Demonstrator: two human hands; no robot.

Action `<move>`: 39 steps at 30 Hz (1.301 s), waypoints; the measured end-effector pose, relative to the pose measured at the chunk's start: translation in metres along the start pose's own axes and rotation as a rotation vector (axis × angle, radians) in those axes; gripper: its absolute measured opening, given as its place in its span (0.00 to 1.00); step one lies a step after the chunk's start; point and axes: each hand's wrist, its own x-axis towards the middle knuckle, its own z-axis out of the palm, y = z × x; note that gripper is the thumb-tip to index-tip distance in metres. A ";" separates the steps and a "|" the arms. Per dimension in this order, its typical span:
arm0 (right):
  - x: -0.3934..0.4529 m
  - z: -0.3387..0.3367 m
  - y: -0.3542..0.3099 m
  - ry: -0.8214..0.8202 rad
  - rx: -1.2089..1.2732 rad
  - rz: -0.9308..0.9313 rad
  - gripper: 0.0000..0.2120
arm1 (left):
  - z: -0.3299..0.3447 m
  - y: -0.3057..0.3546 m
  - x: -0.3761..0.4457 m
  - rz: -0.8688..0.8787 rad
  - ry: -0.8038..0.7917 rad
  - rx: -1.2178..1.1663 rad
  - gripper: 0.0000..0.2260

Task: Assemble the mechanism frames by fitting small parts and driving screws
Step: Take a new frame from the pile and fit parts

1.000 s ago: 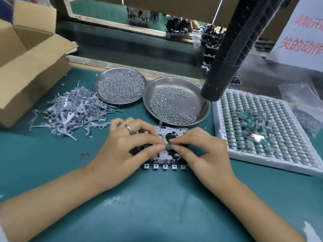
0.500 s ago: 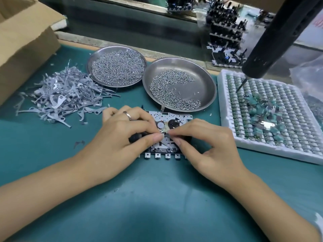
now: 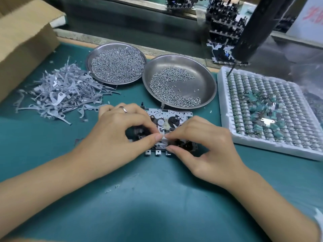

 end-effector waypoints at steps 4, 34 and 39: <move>-0.001 0.001 0.001 -0.010 -0.046 -0.039 0.07 | -0.001 0.003 0.000 -0.002 0.004 0.008 0.04; -0.012 0.019 -0.006 0.245 -0.195 0.011 0.09 | 0.005 0.005 0.004 -0.014 0.014 -0.048 0.05; -0.012 0.021 -0.008 0.290 -0.219 0.018 0.10 | 0.003 0.002 0.007 -0.019 -0.024 -0.129 0.05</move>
